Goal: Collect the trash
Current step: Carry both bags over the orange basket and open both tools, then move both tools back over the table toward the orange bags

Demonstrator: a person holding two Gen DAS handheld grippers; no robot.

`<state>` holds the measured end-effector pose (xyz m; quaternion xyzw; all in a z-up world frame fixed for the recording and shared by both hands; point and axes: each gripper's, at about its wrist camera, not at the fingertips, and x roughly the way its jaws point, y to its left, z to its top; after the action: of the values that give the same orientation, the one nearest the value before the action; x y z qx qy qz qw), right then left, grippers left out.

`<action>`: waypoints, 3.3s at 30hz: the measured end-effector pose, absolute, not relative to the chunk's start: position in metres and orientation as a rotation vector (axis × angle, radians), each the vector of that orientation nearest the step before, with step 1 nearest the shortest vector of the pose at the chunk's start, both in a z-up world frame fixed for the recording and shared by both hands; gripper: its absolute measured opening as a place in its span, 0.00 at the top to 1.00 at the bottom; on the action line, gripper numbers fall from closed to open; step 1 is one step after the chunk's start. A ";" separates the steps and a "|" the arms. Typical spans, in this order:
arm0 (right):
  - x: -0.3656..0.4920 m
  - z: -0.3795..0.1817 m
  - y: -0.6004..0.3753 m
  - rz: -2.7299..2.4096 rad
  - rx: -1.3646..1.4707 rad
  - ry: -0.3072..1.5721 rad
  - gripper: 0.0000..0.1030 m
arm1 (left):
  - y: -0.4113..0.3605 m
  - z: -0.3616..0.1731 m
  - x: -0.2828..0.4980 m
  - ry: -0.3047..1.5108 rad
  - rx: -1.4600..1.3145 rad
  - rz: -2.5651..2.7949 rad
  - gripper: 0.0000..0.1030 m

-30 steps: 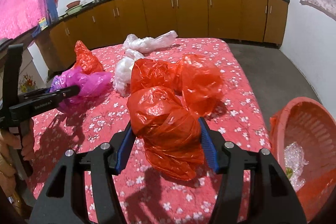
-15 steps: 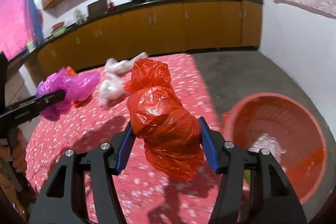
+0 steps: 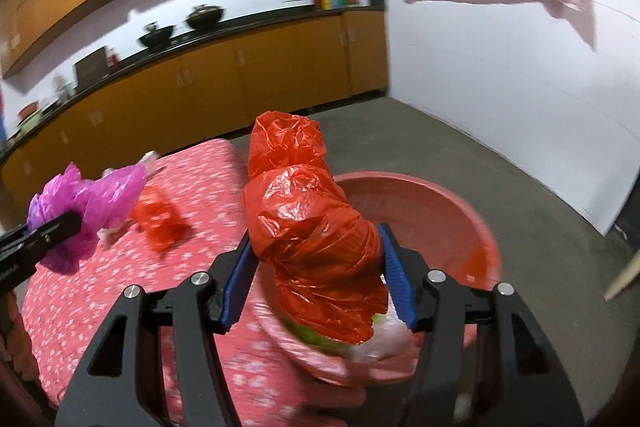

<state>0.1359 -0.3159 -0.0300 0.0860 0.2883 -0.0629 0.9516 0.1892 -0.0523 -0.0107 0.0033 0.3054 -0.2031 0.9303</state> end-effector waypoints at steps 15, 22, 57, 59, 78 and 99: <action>0.122 -0.036 -0.355 -0.250 0.197 0.570 0.43 | -0.136 -0.027 0.200 0.661 0.000 -0.538 0.57; 0.125 -0.038 -0.360 -0.257 0.211 0.565 0.43 | -0.159 -0.033 0.207 0.671 0.009 -0.575 0.57; 0.140 -0.042 -0.379 -0.281 0.325 0.523 0.07 | -0.144 -0.063 0.246 0.731 -0.065 -0.515 0.14; 0.143 -0.041 -0.373 -0.274 0.315 0.525 0.06 | -0.135 -0.061 0.246 0.726 -0.061 -0.490 0.13; 0.186 -0.028 -0.279 -0.060 0.190 0.548 0.06 | 0.003 -0.047 0.228 0.640 -0.049 -0.215 0.09; 0.306 -0.074 -0.120 0.244 -0.009 0.711 0.06 | 0.208 -0.060 0.294 0.669 -0.270 0.299 0.04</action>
<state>0.3062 -0.1197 -0.0743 -0.0042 0.3473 0.1192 0.9302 0.2940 0.2075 -0.0601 -0.1314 0.3260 0.1457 0.9248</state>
